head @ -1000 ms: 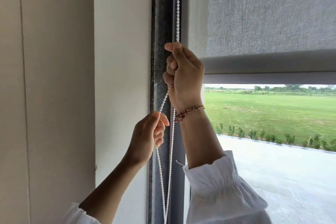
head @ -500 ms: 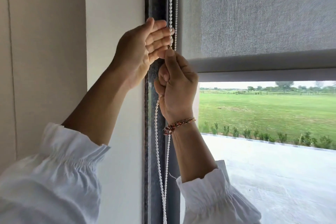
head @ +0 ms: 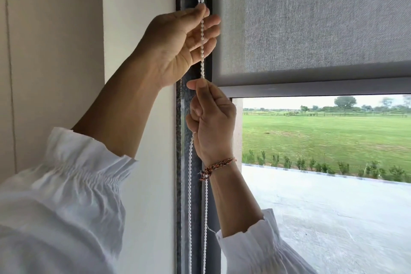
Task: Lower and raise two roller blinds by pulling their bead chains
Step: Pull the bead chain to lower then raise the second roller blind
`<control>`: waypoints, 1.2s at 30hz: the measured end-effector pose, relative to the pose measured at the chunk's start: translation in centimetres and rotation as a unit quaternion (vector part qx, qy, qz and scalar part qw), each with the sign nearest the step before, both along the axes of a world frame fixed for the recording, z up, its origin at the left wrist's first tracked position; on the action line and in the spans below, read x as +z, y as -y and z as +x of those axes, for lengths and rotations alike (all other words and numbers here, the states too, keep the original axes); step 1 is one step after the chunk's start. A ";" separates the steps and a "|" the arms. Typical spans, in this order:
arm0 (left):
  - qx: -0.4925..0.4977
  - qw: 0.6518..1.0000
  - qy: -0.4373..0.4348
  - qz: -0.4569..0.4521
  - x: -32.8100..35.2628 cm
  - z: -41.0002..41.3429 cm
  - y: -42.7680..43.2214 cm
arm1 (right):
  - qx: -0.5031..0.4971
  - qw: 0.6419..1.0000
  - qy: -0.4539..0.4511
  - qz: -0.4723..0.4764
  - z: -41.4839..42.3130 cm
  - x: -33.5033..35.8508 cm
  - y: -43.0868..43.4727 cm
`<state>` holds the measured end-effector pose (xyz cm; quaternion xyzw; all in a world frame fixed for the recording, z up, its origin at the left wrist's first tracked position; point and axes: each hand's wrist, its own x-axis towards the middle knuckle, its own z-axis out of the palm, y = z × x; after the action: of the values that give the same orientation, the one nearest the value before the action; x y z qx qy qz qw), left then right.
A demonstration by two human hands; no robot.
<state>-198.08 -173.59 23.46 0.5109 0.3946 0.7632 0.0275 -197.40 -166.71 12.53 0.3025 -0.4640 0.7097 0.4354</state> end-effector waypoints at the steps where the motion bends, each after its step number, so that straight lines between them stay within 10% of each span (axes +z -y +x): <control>1: 0.007 1.000 0.003 -0.006 0.2 0.0 0.0 | -0.007 1.000 0.002 0.007 -0.1 0.1 -0.1; 17: 0.179 0.982 -0.022 0.050 -0.1 -1.9 -1.6 | -0.058 0.970 0.207 0.112 -0.4 1.7 -1.1; 36: 0.165 0.982 -0.029 0.083 -3.7 -3.1 -3.0 | -0.120 0.988 0.095 0.035 -4.3 -4.5 -1.4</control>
<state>-201.19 -170.59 19.71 0.4613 0.4100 0.7719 -0.1529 -201.72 -165.33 8.00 0.1908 -0.5611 0.6608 0.4605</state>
